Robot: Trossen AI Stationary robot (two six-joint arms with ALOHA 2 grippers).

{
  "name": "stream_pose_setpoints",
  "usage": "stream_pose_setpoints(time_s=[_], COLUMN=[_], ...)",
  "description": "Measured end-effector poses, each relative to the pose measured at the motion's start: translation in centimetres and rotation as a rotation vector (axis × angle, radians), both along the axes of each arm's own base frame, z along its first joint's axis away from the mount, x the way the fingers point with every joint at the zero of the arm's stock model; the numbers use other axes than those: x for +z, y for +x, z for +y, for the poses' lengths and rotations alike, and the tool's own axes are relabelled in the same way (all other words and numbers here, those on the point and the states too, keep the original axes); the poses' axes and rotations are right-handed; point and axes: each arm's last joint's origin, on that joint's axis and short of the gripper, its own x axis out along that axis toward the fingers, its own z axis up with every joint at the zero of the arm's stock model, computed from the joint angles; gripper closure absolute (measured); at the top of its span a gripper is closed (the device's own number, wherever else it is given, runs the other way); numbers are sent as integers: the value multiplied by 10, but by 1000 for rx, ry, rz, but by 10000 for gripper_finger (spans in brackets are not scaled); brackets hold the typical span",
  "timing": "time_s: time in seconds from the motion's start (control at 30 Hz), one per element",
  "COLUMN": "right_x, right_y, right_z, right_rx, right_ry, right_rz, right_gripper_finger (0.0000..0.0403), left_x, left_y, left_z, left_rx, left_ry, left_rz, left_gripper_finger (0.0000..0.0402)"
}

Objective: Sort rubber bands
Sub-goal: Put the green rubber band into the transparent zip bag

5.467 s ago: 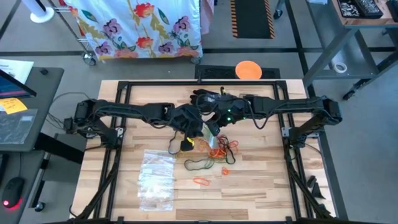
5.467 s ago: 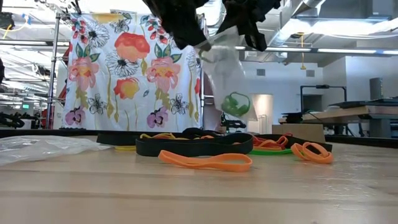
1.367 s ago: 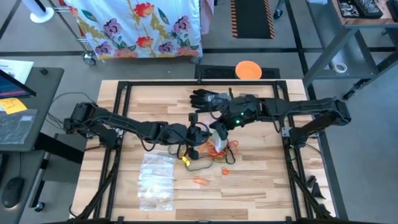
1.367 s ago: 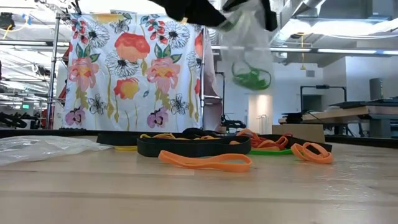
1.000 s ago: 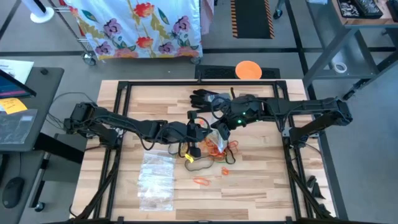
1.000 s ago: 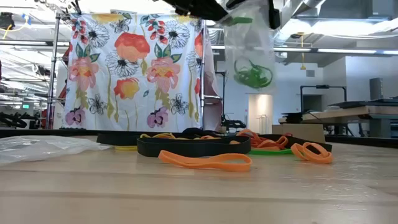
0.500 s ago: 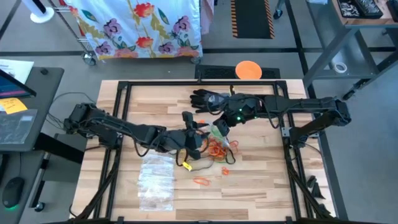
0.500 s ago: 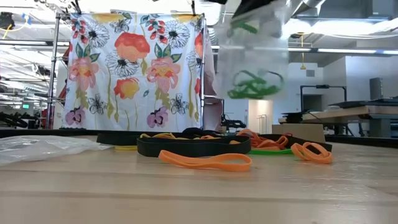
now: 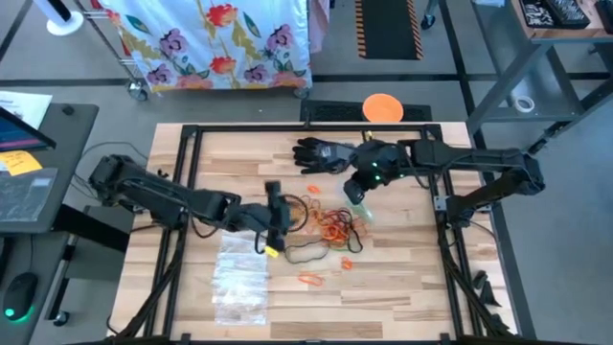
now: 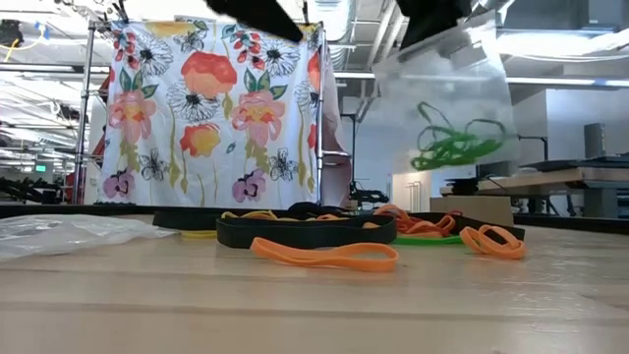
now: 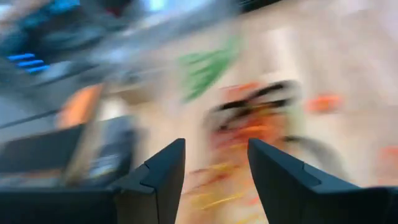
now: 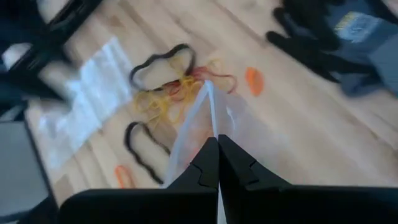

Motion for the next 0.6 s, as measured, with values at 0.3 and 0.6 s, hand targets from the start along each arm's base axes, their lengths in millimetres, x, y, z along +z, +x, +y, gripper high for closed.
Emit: stream_pose_setpoints(time_s=[0.3, 0.6], right_x=[5, 5], right_y=[-5, -6], right_z=[-7, -6], right_rx=[-26, -18], right_ry=[-6, 1], right_rz=[-20, -20], right_gripper_finger=[403, 403], left_x=[-94, -149], left_y=[57, 113], left_z=[-28, -41], left_rx=[-258, -231], left_ry=[-182, -95], left_rz=[-102, 35], left_gripper_finger=[228, 228])
